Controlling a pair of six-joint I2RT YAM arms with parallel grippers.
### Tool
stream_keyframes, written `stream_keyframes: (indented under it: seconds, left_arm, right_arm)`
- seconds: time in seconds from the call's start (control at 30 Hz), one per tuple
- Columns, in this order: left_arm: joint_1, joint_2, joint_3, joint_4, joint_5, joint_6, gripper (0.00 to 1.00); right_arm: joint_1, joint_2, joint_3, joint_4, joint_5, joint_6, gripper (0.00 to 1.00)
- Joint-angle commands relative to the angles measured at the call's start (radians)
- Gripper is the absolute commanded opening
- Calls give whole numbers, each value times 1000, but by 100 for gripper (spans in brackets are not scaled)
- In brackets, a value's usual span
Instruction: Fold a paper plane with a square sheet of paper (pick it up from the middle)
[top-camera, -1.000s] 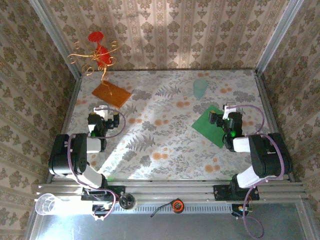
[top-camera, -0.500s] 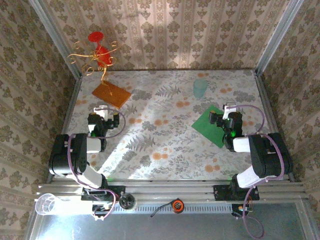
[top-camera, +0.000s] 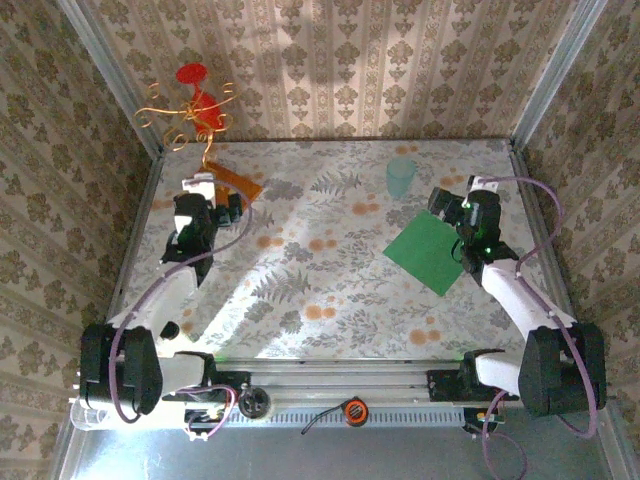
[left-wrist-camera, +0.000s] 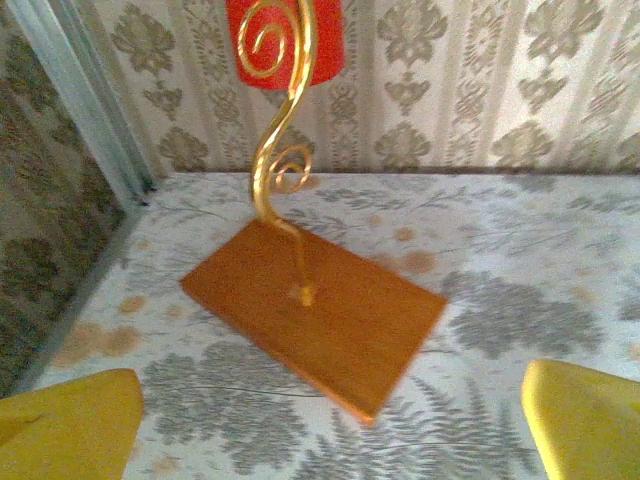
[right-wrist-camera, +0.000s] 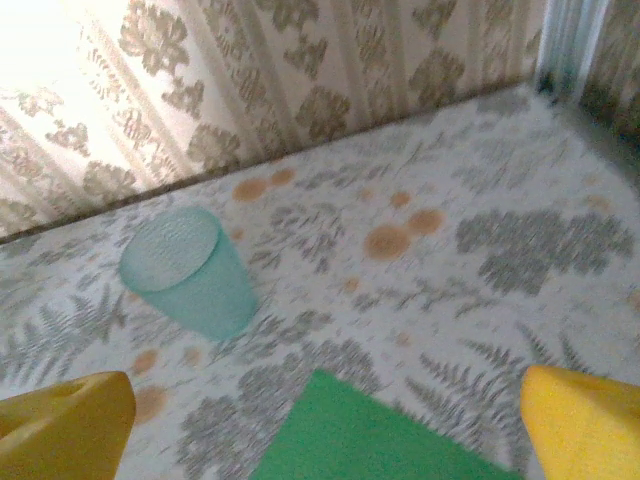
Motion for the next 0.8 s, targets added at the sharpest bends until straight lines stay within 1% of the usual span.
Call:
stream_keyframes:
  seconds: [0.0, 0.07, 0.1, 0.13, 0.27, 0.33, 0.37, 0.43, 0.53, 0.63, 0.77]
  left_arm:
    - [-4, -18, 47, -262, 129, -243, 100]
    - [-5, -22, 32, -251, 220, -340, 100]
    - [-11, -20, 23, -234, 275, -362, 100]
    - [-24, -17, 17, -229, 310, -372, 100]
    - [-92, 23, 38, -277, 338, -386, 100]
    - [-125, 57, 60, -314, 340, -397, 100]
    - [-135, 70, 65, -319, 343, -401, 100]
    - [-157, 102, 72, -312, 355, -420, 100]
    - [-187, 157, 93, -306, 376, -427, 100]
    - [-209, 205, 115, -306, 368, -435, 100]
    - [-224, 265, 154, -323, 387, -443, 100]
  right_arm:
    - [4, 19, 53, -325, -134, 176, 100]
    - [6, 46, 91, -399, -201, 199, 100]
    - [6, 64, 107, -439, -223, 214, 100]
    - [6, 83, 119, -469, -248, 227, 97]
    - [9, 157, 127, -525, -347, 265, 79]
    - [21, 211, 134, -546, -341, 267, 66]
    - [28, 232, 135, -551, -333, 267, 61]
    - [43, 275, 145, -558, -325, 276, 55]
    - [79, 335, 173, -573, -303, 281, 53]
    - [113, 404, 204, -589, -284, 282, 52]
    - [156, 484, 239, -598, -279, 296, 52]
